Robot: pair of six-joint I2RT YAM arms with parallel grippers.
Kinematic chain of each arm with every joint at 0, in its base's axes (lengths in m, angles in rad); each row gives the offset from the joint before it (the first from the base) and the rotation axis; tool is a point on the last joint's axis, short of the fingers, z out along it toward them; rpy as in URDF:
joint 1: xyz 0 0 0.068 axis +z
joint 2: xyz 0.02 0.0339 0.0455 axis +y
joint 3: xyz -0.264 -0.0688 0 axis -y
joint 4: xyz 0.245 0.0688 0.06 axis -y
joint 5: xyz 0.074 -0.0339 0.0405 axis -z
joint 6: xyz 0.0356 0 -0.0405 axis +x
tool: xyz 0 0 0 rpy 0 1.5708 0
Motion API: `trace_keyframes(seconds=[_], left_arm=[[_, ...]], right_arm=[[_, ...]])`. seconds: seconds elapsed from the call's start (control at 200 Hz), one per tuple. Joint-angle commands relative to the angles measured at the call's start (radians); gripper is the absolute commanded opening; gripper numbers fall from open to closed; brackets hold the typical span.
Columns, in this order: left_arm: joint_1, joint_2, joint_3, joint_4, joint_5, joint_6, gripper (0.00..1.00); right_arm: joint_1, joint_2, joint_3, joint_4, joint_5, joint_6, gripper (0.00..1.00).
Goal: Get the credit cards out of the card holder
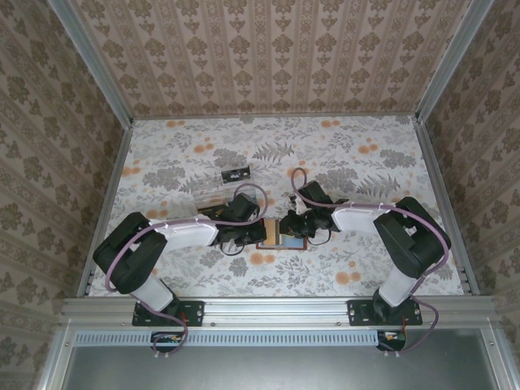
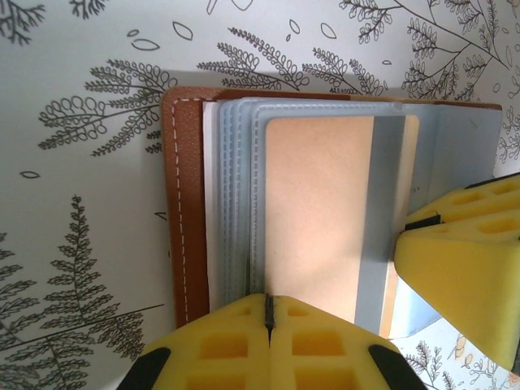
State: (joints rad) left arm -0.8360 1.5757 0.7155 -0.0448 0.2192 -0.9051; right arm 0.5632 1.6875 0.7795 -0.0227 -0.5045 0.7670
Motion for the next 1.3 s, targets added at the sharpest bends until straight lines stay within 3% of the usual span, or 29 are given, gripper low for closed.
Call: trace_keyframes(seconds=[0.0,0.195,0.32,0.895,1.065,1.295], left_arm=[[0.005,0.026,-0.006,-0.066,-0.016,-0.013,0.0],[0.005,0.027,-0.004,-0.061,-0.011,-0.012,0.0],[0.003,0.027,-0.007,-0.063,-0.009,-0.012,0.0],[0.017,-0.006,-0.025,-0.084,-0.027,-0.008,0.0],[0.016,-0.002,-0.024,-0.081,-0.026,-0.009,0.0],[0.015,0.001,-0.033,-0.071,-0.021,-0.018,0.0]], right_arm=[[-0.005,-0.027,-0.02,0.02,-0.022,0.014,0.16],[-0.006,-0.004,-0.02,0.032,-0.032,0.018,0.12],[-0.006,-0.006,-0.025,0.031,-0.028,0.019,0.0],[-0.062,-0.074,-0.062,-0.003,-0.027,-0.009,0.0],[-0.054,-0.05,-0.059,0.014,-0.036,-0.007,0.23],[-0.045,-0.008,-0.046,0.026,-0.039,-0.014,0.27]])
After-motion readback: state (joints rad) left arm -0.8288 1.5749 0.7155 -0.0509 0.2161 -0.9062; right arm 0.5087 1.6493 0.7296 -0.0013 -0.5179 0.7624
